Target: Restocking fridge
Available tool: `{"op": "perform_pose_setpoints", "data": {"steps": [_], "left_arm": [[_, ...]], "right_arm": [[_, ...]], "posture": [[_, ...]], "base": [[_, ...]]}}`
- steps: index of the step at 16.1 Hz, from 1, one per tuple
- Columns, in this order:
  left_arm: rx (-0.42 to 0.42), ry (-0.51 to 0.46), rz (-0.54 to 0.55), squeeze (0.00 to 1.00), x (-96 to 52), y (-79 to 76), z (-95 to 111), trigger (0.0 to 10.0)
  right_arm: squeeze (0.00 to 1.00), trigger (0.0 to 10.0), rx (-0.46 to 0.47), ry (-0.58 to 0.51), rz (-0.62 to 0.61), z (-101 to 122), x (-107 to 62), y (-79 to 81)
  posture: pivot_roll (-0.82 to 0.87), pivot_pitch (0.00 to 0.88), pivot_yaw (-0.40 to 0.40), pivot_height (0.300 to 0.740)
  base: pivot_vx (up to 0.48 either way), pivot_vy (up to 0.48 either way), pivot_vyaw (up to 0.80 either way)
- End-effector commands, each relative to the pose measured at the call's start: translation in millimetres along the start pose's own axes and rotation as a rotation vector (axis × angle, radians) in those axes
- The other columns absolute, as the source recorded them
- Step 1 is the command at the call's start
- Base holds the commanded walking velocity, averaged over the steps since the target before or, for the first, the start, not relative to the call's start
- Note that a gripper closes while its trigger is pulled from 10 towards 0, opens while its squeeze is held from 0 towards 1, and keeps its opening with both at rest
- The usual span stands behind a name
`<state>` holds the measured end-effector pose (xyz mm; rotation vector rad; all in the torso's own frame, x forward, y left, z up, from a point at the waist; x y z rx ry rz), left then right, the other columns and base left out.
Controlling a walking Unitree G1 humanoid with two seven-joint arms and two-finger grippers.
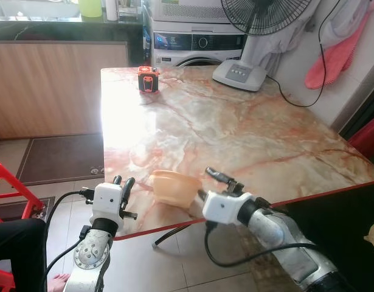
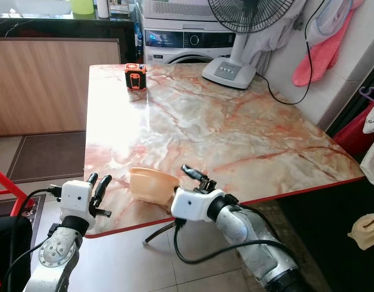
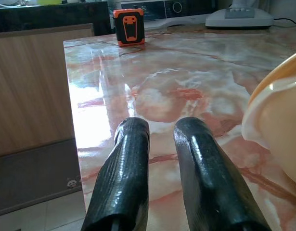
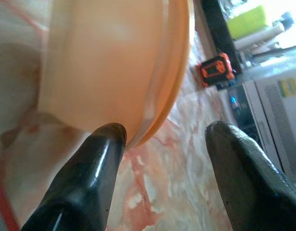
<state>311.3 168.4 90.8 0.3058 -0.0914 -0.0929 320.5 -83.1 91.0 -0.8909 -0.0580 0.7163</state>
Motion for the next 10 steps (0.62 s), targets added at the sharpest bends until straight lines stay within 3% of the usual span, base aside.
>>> {"op": "perform_pose_setpoints", "data": {"steps": [1,5,6,10], "left_arm": [[0.013,-0.017,-0.021,0.00,3.3,-3.9,6.8,10.0],[0.013,-0.022,-0.025,0.00,4.0,-4.9,8.7,10.0],[0.016,-0.023,-0.027,0.00,4.3,-4.9,9.1,10.0],[0.016,-0.021,-0.031,0.00,4.9,-5.5,9.0,10.0]], "right_arm": [[0.00,10.0,-0.012,-0.018,0.026,2.7,1.0,-1.2],[0.00,10.0,0.043,-0.080,0.101,13.5,0.3,2.4],[0.00,10.0,0.144,-0.126,0.149,23.8,-1.3,8.0],[0.00,10.0,0.341,-0.171,0.222,36.0,-3.0,17.5]], "posture": [[-0.04,0.000,-0.120,0.740],[-0.04,0.000,-0.122,0.740],[-0.04,0.000,-0.122,0.740],[-0.04,0.000,-0.121,0.740]], "base": [[0.000,0.000,0.00],[0.000,0.000,0.00],[0.000,0.000,0.00],[0.000,0.000,0.00]]}}
Point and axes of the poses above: a point about 5 cm out from each wrist's last joint towards the gripper, its own x axis pointing out of the wrist towards the gripper, its own z axis along the axis of the wrist's last joint, y = z × x, the point moved 5 cm from there along x, pointing out of the wrist towards the gripper, and after that the axes turned 8 degrees about x, right-handed, at the moved point
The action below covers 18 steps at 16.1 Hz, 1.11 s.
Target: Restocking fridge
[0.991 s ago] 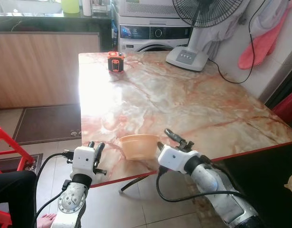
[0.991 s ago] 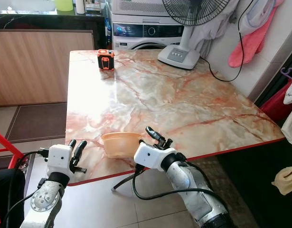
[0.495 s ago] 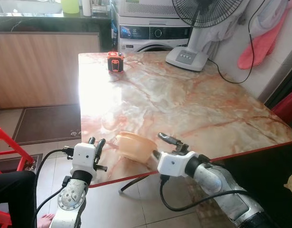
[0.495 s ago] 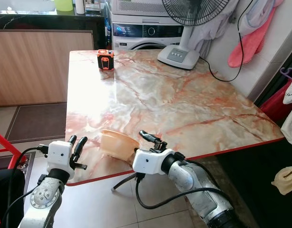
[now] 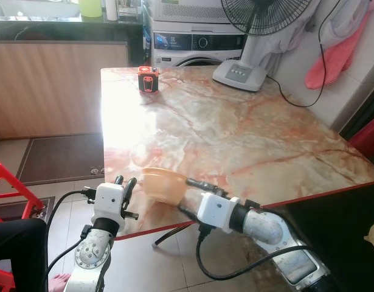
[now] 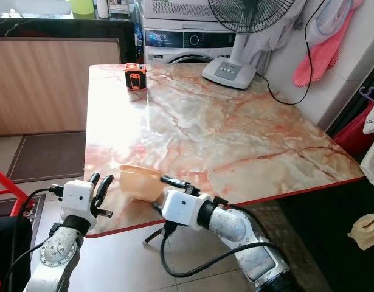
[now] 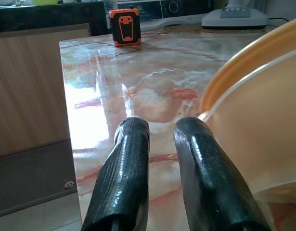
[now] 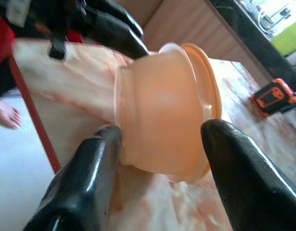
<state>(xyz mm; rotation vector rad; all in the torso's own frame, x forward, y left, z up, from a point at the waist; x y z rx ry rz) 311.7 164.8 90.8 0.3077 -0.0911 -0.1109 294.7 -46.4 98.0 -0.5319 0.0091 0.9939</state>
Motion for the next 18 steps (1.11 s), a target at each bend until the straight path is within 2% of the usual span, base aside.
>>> {"op": "perform_pose_setpoints", "data": {"steps": [1,7,9,12,13,14,15,18], "left_arm": [[0.015,-0.018,-0.015,0.00,4.5,-2.7,7.8,10.0],[0.006,-0.043,-0.047,0.00,8.8,-7.7,16.6,10.0],[0.007,-0.091,-0.100,0.00,13.5,-13.9,33.3,10.0],[0.025,-0.130,-0.115,0.00,17.9,-14.9,47.1,10.0],[0.031,-0.170,-0.110,0.00,20.7,-12.8,59.9,10.0],[0.031,-0.184,-0.108,0.00,21.5,-12.0,64.2,10.0],[0.036,-0.248,-0.115,0.00,25.2,-10.5,85.9,10.0],[0.013,-0.364,-0.147,0.00,30.0,-11.1,125.7,10.0]], "right_arm": [[0.00,10.0,0.040,-0.006,-0.013,-0.2,-4.7,-4.5],[0.00,10.0,0.075,0.019,-0.030,-5.5,-5.4,-7.3],[0.00,10.0,0.082,0.026,-0.026,-7.2,-4.1,-4.4],[0.00,10.0,0.090,0.041,-0.030,-10.8,-1.5,-1.2],[0.00,10.0,0.091,0.045,-0.034,-11.3,-0.4,-0.9],[0.00,10.0,0.091,0.045,-0.035,-11.4,-0.2,-0.9],[0.00,10.0,0.088,0.056,-0.037,-13.1,0.1,-0.1],[0.00,10.0,0.083,0.071,-0.044,-16.5,0.6,-0.3]], "posture": [[-0.04,0.000,-0.121,0.740],[-0.04,0.000,-0.122,0.740],[-0.04,0.000,-0.122,0.740],[-0.04,0.000,-0.122,0.740],[-0.04,0.000,-0.122,0.740],[-0.04,0.000,-0.122,0.740],[-0.04,0.000,-0.123,0.740],[-0.03,0.000,-0.123,0.740]], "base": [[0.000,0.000,0.00],[0.000,0.000,0.00],[0.000,0.000,0.00],[0.000,0.000,0.00],[0.000,0.000,0.00],[0.000,0.000,0.00],[0.000,0.000,0.00],[0.000,0.000,0.00]]}}
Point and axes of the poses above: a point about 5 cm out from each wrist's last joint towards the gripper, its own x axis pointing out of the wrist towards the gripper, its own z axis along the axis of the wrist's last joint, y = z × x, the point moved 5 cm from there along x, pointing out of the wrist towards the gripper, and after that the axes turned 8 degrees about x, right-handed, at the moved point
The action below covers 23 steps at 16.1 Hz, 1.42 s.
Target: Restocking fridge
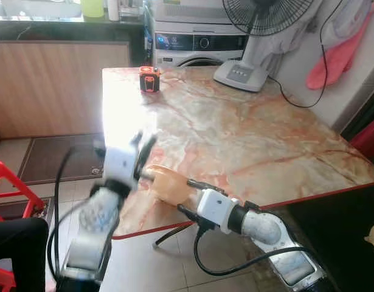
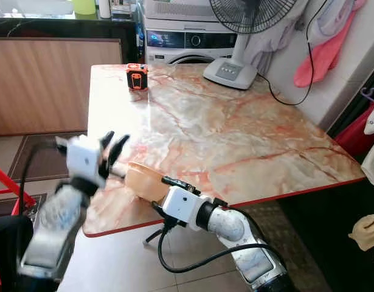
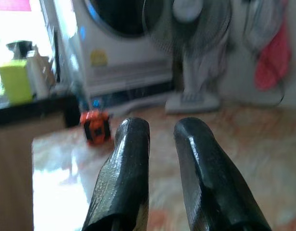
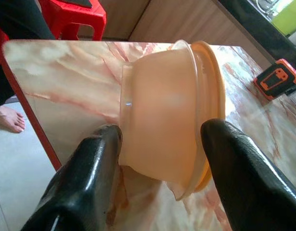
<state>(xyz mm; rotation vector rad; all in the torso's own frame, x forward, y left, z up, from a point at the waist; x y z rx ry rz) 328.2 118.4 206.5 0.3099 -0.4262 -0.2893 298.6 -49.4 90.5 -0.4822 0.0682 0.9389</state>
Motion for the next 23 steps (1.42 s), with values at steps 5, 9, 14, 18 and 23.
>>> {"op": "perform_pose_setpoints", "data": {"steps": [5,9,14,18,23], "left_arm": [[-0.298,0.156,-0.063,0.00,-0.7,-18.2,-30.5,10.0],[-0.392,0.228,-0.076,0.00,-8.4,-24.4,-45.5,10.0],[-0.446,0.321,-0.144,0.00,-19.1,-39.1,-58.8,10.0],[-0.390,0.423,-0.205,0.00,-31.7,-48.6,-73.4,10.0],[-0.324,0.442,-0.308,0.00,-37.3,-63.1,-72.8,10.0]], "right_arm": [[0.00,10.0,0.006,0.032,-0.011,-5.9,2.5,1.9],[0.00,10.0,0.004,0.033,-0.009,-5.7,4.0,4.7],[0.00,10.0,-0.005,0.040,-0.008,-6.2,5.2,5.1],[0.00,10.0,-0.019,0.042,-0.023,-5.4,6.2,1.8],[0.00,10.0,-0.017,0.057,-0.106,-6.2,6.1,-15.2]], "posture": [[-0.04,0.000,-0.118,0.740],[-0.04,0.000,-0.116,0.740],[-0.04,0.000,-0.121,0.740],[-0.04,0.000,-0.122,0.740],[-0.04,0.000,-0.121,0.740]], "base": [[0.000,0.000,0.00],[0.000,0.000,0.00],[0.000,0.000,0.00],[0.000,0.000,0.00],[0.000,0.000,0.00]]}}
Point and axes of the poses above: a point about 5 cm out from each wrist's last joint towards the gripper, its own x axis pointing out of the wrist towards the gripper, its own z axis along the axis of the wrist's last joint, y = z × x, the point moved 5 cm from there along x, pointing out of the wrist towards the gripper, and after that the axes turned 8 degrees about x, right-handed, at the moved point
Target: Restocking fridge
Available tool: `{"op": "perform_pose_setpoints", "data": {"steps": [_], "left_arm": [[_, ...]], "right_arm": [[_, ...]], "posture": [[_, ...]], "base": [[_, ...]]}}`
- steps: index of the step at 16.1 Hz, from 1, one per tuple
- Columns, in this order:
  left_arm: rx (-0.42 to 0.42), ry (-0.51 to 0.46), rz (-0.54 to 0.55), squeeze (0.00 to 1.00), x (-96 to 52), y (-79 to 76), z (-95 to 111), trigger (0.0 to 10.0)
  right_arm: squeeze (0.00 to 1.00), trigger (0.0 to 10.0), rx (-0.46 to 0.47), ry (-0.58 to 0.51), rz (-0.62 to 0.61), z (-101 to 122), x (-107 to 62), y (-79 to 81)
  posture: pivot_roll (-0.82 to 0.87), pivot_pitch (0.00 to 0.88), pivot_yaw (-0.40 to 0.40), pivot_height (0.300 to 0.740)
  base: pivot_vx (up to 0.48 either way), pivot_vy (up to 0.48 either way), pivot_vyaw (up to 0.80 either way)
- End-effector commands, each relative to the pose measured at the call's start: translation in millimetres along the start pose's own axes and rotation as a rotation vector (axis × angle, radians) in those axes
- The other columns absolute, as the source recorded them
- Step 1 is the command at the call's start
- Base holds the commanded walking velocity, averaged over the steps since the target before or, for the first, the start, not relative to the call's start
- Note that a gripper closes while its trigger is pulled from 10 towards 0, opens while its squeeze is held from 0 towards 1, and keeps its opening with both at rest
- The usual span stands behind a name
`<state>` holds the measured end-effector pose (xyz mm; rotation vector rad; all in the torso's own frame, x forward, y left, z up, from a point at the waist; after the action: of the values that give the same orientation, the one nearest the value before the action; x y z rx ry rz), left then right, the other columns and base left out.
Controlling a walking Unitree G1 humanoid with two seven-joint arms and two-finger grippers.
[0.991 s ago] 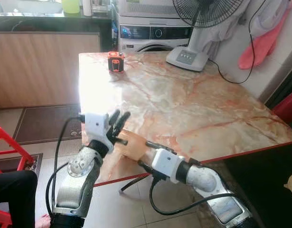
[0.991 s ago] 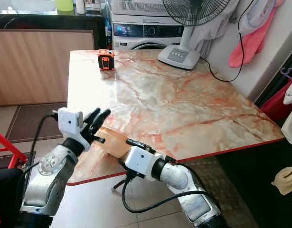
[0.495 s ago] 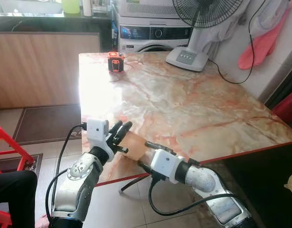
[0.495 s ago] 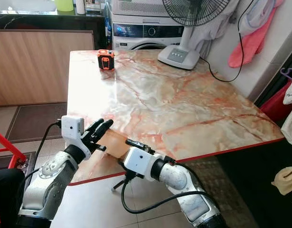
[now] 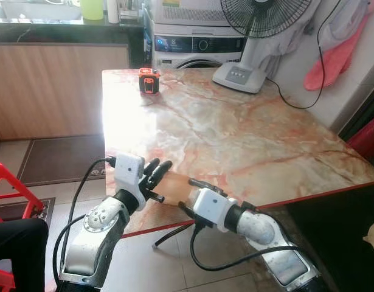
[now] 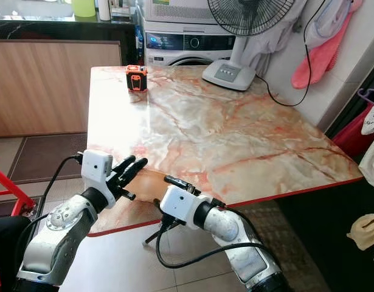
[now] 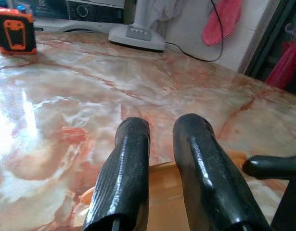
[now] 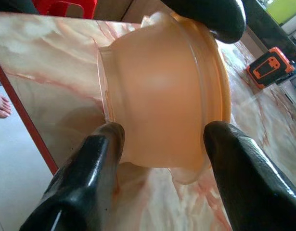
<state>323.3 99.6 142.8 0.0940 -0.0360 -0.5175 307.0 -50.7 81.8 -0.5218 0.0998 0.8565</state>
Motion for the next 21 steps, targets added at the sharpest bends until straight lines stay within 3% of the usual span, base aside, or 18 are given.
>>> {"op": "perform_pose_setpoints", "data": {"steps": [1,6,14,18,21], "left_arm": [[-0.015,0.145,-0.068,0.00,-2.7,-17.8,-34.4,10.0],[0.004,0.151,-0.051,0.00,-3.7,-14.0,-35.1,10.0],[0.019,0.120,-0.028,0.00,-0.5,-9.8,-27.7,10.0],[0.014,-0.013,0.048,0.00,2.4,2.8,-1.2,10.0],[0.070,-0.090,0.077,0.00,0.9,4.7,17.3,10.0]], "right_arm": [[0.00,10.0,-0.003,0.005,-0.048,1.8,1.0,-11.9],[0.00,10.0,0.028,-0.002,-0.131,7.4,7.0,-22.3],[0.00,10.0,0.025,0.012,-0.111,6.7,13.0,-15.7],[0.00,10.0,0.052,0.021,-0.143,2.7,11.2,-20.8],[0.00,10.0,0.095,0.039,-0.187,-5.3,7.1,-26.7]], "posture": [[-0.04,0.000,-0.121,0.740],[-0.04,0.000,-0.121,0.740],[-0.04,0.000,-0.125,0.740],[-0.03,0.000,-0.127,0.740],[-0.03,0.000,-0.127,0.740]], "base": [[0.000,0.000,0.00],[0.000,0.000,0.00],[0.000,0.000,0.00],[0.000,0.000,0.00],[0.000,0.000,0.00]]}}
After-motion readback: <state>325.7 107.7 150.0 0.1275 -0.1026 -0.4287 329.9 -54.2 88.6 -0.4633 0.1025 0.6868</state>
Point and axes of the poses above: a point about 5 cm out from each wrist's last joint towards the gripper, its own x axis pointing out of the wrist towards the gripper, its own z axis along the axis of the wrist's last joint, y = z × x, the point moved 5 cm from there along x, pointing out of the wrist towards the gripper, and after that the axes turned 8 degrees about x, right-handed, at the moved point
